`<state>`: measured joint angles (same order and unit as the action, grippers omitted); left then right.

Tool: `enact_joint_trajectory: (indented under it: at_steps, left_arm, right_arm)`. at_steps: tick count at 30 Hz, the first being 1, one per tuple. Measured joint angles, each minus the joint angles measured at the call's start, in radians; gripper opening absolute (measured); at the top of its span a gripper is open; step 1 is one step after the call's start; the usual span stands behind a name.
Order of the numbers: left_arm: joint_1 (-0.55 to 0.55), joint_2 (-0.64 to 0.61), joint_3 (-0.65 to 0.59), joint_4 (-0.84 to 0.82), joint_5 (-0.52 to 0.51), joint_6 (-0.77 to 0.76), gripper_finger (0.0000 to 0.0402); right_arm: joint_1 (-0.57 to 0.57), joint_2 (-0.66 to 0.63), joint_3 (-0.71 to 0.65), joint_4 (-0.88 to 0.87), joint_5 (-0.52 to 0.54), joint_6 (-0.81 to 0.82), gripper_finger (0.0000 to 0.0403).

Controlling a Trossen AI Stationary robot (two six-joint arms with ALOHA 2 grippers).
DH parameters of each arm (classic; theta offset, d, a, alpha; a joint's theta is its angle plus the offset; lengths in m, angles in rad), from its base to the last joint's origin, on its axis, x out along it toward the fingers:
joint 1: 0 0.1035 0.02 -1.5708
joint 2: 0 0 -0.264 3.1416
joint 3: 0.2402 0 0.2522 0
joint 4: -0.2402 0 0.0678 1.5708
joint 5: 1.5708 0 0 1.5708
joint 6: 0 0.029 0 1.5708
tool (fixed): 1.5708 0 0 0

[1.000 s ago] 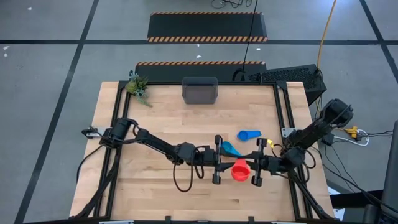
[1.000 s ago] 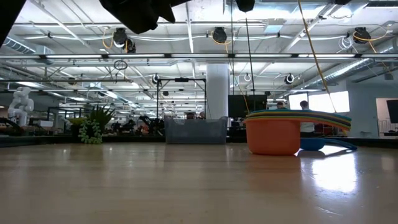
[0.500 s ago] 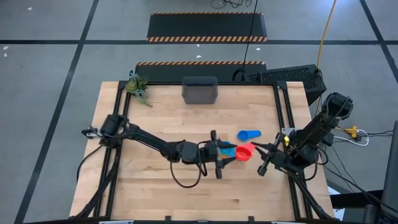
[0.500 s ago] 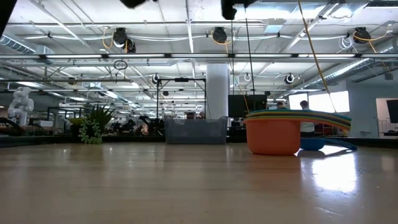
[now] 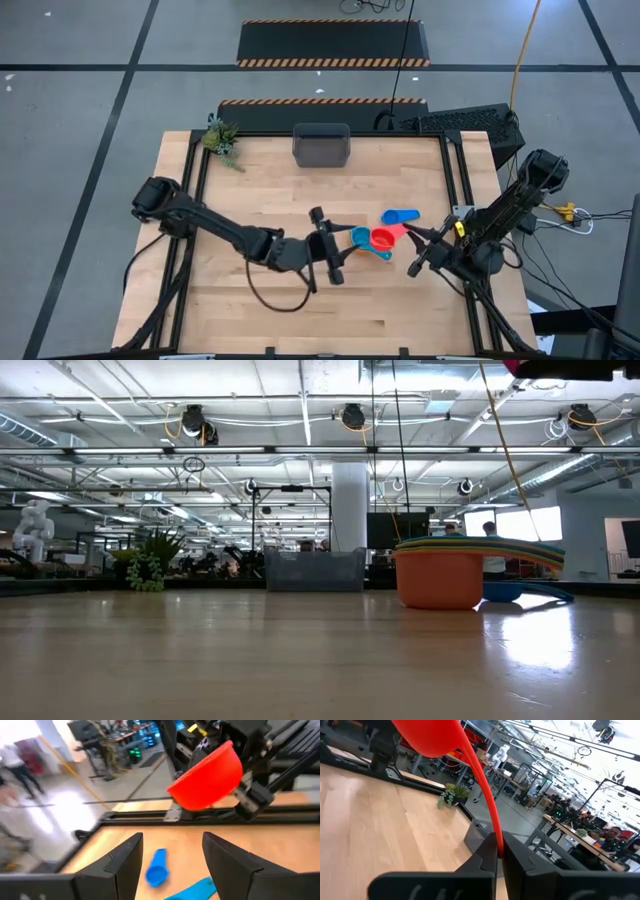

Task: Nest measuring cups in basket
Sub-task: Stack the red measuring cup on top of the light blue measuring cup

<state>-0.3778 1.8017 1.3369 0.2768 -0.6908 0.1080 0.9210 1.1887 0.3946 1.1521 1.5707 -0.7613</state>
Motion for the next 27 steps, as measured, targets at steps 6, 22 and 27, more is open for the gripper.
enact_joint_trajectory:
  at_steps: [6, 22, 27]
  left_arm:
    - [-0.054, -0.003, 0.0, 0.002, -0.117, 0.175, 0.0209]
    - [-0.146, -0.003, 0.0, 0.012, -0.246, 0.463, 0.0176]
    - [-0.156, -0.003, 0.0, 0.011, -0.246, 0.489, 0.0152]
  right_arm:
    - [-0.031, 0.004, 0.0, -0.114, 0.0, 0.151, 0.0]
    - [-0.111, 0.2, 0.086, -0.162, -0.094, 0.223, 0.0]
    - [-0.137, 0.249, 0.113, -0.162, -0.163, 0.25, 0.0]
